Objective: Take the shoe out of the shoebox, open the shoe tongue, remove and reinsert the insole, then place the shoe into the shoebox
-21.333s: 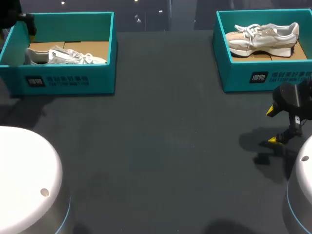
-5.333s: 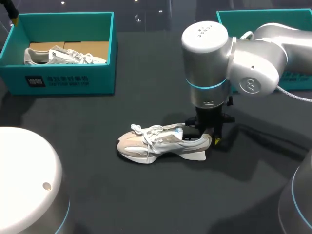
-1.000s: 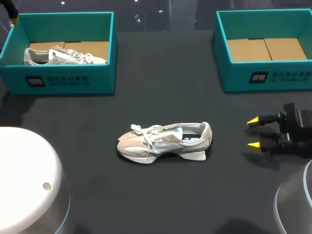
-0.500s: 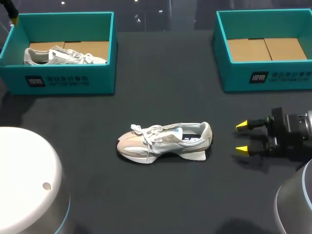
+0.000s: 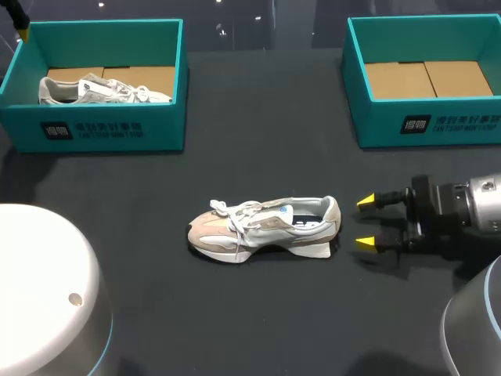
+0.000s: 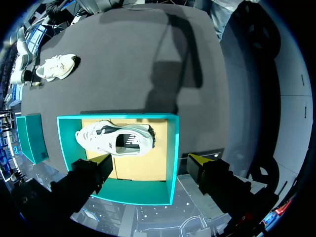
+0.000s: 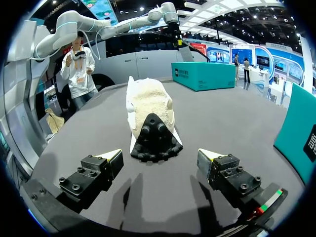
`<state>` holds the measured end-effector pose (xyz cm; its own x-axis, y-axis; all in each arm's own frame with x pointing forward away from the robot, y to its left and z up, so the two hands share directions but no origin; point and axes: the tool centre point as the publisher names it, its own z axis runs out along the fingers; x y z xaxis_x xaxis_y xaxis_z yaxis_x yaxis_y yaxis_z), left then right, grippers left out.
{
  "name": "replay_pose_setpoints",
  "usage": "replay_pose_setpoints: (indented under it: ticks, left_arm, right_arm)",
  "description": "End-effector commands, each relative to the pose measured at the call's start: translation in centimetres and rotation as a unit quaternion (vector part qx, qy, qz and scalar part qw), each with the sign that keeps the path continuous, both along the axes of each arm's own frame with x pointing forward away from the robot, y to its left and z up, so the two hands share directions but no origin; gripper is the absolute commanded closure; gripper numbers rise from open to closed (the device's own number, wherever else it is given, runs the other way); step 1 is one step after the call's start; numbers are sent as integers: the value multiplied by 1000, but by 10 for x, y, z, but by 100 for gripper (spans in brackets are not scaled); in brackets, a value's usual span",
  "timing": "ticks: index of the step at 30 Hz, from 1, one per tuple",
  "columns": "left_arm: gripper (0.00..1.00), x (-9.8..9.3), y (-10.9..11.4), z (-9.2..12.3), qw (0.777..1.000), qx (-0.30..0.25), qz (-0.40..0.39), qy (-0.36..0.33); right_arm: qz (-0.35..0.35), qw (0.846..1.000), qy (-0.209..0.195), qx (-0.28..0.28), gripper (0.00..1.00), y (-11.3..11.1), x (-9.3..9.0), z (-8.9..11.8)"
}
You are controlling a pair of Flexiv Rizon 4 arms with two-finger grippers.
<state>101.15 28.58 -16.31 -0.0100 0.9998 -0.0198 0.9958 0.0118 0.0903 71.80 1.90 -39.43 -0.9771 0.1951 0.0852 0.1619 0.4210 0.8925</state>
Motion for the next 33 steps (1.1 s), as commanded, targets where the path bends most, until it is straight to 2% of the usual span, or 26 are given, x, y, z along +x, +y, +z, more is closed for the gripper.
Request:
replay_pose_setpoints:
  ticks: [1,24,33]
  left_arm:
    - [0,-1,0,1,1000,0,-1,-1]
    - [0,-1,0,1,1000,0,-1,-1]
    - [0,-1,0,1,1000,0,-1,-1]
  right_arm:
    - [2,1000,0,2,0,10,5,-3]
    - [38,999,-30,16,0,51,1,-7]
    - [52,998,-34,20,7,65,2,-7]
